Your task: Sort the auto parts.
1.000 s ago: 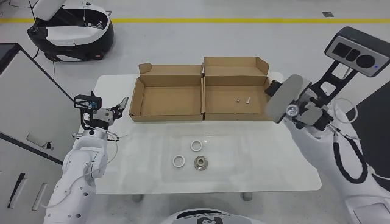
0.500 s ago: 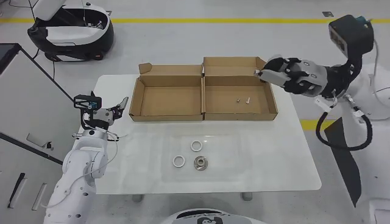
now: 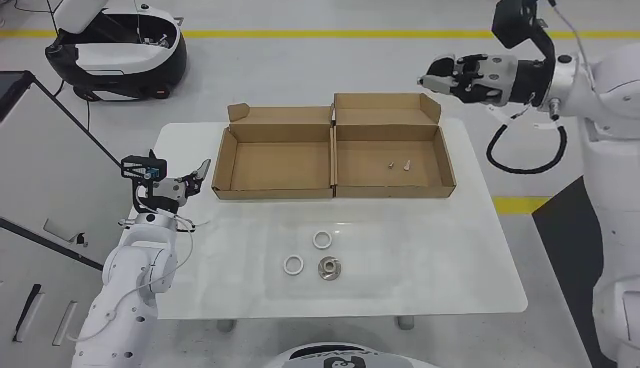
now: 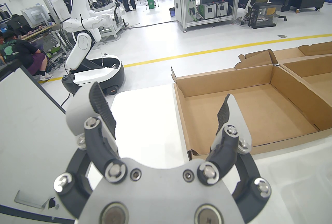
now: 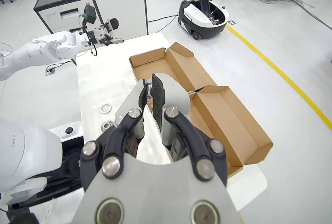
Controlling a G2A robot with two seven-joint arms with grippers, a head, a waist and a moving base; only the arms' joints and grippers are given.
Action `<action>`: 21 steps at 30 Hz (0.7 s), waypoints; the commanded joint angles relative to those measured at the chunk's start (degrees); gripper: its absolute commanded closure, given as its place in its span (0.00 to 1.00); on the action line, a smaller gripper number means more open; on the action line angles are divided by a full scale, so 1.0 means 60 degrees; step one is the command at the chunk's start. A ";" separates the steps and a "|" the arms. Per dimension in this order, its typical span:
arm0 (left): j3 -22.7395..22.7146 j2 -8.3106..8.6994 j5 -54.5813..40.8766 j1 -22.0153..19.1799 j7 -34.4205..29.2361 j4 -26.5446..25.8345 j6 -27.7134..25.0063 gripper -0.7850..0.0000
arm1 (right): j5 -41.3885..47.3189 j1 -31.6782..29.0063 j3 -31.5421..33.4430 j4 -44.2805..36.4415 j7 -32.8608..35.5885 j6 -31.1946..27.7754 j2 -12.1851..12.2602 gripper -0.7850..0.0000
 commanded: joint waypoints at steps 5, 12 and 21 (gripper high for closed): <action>0.0000 0.0000 0.0000 0.0000 0.0000 0.0000 0.0000 0.00 | 0.0014 -0.0012 0.0012 -0.0020 0.0012 0.0012 -0.0001 1.00; 0.0000 0.0000 0.0000 0.0000 0.0000 0.0000 0.0000 0.00 | 0.0014 -0.0012 0.0012 -0.0020 0.0012 0.0012 -0.0001 1.00; 0.0000 0.0000 0.0000 0.0000 0.0000 0.0000 0.0000 0.00 | -0.1153 0.0047 -0.0765 -0.0134 -0.0385 0.0566 -0.0053 1.00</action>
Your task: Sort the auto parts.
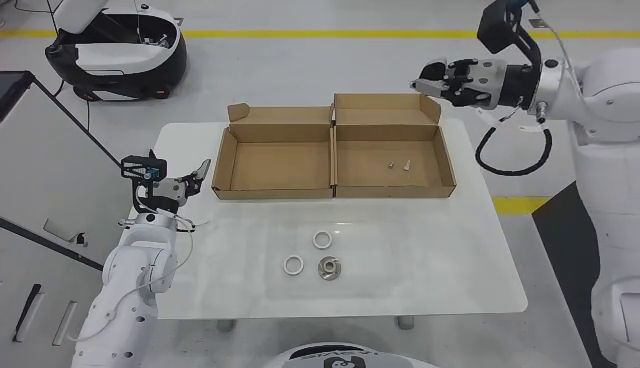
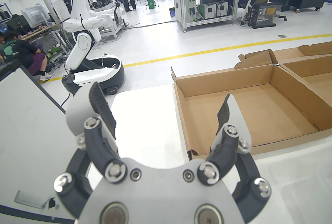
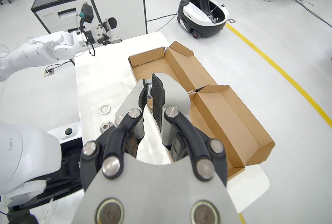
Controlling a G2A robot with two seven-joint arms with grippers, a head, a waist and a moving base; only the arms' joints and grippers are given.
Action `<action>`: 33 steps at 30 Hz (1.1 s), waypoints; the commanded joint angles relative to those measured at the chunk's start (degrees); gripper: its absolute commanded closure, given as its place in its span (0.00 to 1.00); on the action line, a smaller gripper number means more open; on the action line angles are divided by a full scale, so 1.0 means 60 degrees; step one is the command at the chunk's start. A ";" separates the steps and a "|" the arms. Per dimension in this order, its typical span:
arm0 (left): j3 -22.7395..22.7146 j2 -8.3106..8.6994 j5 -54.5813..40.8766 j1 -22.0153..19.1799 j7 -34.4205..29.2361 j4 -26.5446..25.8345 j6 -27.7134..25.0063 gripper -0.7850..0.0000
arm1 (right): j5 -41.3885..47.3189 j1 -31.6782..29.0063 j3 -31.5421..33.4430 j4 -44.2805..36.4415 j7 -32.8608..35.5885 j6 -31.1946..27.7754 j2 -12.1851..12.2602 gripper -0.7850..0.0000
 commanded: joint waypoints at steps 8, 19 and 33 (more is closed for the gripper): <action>0.0000 0.0000 0.0000 0.0000 0.0000 0.0000 0.0000 0.00 | -0.2183 0.1197 -0.2319 0.0694 -0.0027 0.1143 -0.0320 1.00; 0.0000 0.0000 0.0000 0.0000 0.0000 0.0000 0.0000 0.00 | -0.4909 0.3320 -0.5447 0.2577 0.0028 0.2178 -0.1182 1.00; 0.0000 0.0000 0.0000 0.0000 0.0000 0.0000 0.0000 0.00 | -0.5685 0.4815 -0.8101 0.6083 -0.0684 0.1770 -0.2681 1.00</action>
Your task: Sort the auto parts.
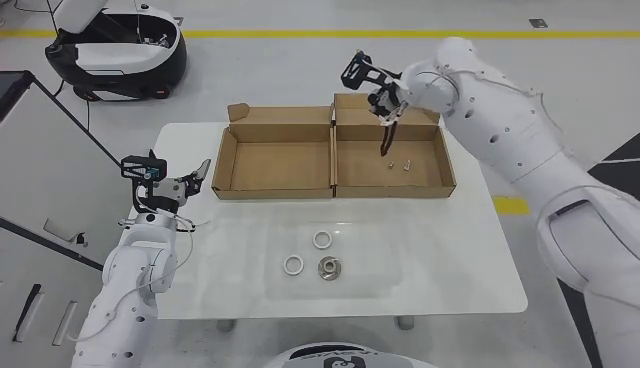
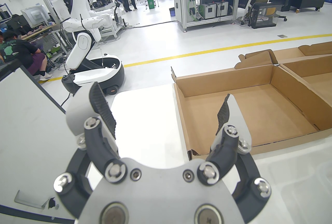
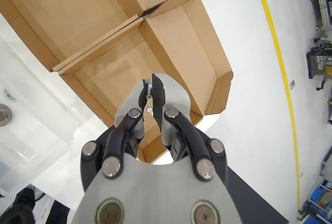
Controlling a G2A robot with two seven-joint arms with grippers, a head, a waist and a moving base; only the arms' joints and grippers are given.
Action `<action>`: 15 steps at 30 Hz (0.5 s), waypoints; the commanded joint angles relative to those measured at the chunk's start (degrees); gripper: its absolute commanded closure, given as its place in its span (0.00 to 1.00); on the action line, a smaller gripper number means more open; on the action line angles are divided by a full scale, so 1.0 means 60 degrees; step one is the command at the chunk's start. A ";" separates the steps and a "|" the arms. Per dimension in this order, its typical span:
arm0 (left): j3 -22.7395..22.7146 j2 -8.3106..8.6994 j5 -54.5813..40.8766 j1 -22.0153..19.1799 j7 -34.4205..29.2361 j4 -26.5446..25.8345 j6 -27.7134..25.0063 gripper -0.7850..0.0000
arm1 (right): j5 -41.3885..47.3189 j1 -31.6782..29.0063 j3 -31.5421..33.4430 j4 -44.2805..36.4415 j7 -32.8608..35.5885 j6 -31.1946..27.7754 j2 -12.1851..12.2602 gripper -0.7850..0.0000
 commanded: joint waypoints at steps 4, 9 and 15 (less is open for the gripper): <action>0.0000 0.0000 0.0000 0.0000 0.0000 0.0000 0.0000 0.00 | -0.0010 0.0240 -0.0514 0.1101 -0.0274 -0.0228 -0.0489 1.00; 0.0000 0.0000 0.0000 0.0000 0.0000 0.0000 0.0000 0.00 | -0.0046 0.0356 -0.0883 0.1964 -0.0538 -0.0459 -0.0922 1.00; 0.0000 0.0000 0.0000 0.0000 0.0000 0.0000 0.0000 0.00 | -0.0181 0.0390 -0.1253 0.2931 -0.0758 -0.0789 -0.1388 1.00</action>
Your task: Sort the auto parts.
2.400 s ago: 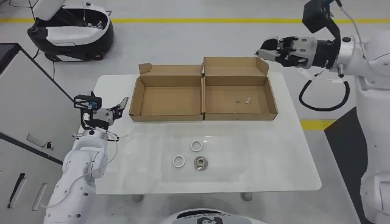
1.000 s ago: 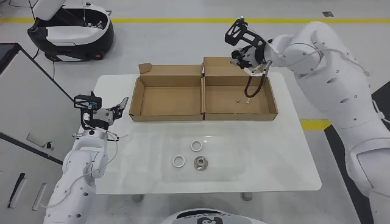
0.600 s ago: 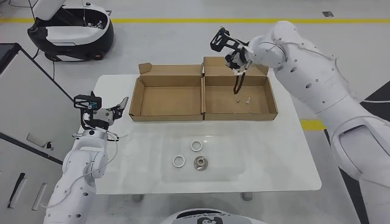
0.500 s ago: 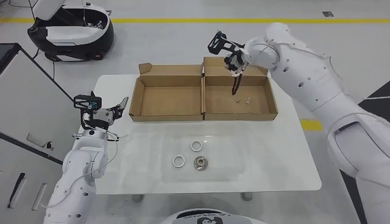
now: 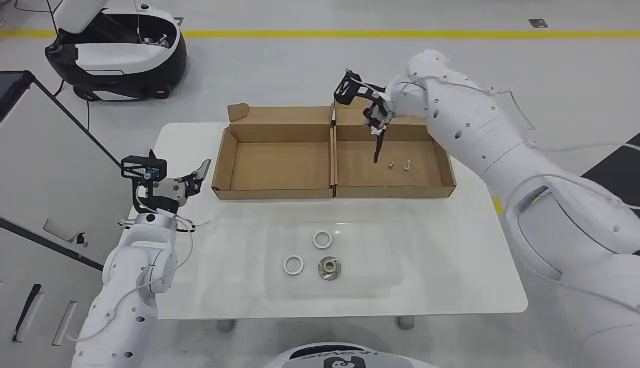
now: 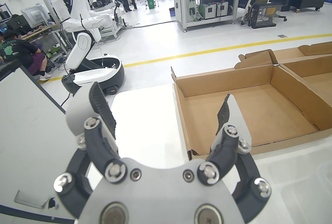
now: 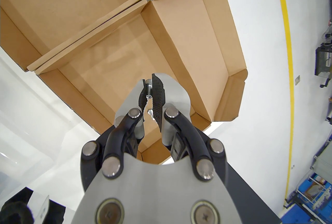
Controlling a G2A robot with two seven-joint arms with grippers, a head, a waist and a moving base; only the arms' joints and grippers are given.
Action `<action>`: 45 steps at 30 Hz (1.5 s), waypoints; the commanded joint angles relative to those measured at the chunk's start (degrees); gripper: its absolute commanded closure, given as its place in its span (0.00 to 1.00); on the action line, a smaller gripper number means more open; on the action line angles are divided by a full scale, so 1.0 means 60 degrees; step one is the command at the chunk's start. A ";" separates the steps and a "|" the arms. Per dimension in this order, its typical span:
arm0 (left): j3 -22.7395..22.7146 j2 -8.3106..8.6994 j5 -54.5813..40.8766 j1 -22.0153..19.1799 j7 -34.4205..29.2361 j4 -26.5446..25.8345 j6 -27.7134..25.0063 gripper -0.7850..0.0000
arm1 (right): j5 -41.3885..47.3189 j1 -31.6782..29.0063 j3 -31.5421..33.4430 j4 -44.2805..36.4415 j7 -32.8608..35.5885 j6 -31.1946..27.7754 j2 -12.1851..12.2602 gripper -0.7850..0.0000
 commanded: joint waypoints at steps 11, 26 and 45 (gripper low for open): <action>0.0000 0.0000 0.0000 0.0000 0.0000 0.0000 0.0000 0.00 | -0.0429 -0.0169 -0.0593 0.1651 -0.0285 -0.0347 -0.0835 1.00; 0.0000 0.0000 0.0000 0.0000 0.0000 0.0000 0.0000 0.00 | -0.0887 -0.0483 -0.0904 0.3317 -0.0716 -0.0726 -0.1619 1.00; 0.0000 0.0000 0.0000 0.0000 0.0000 0.0000 0.0000 0.00 | -0.1118 -0.0751 -0.0894 0.4536 -0.0946 -0.0853 -0.2220 1.00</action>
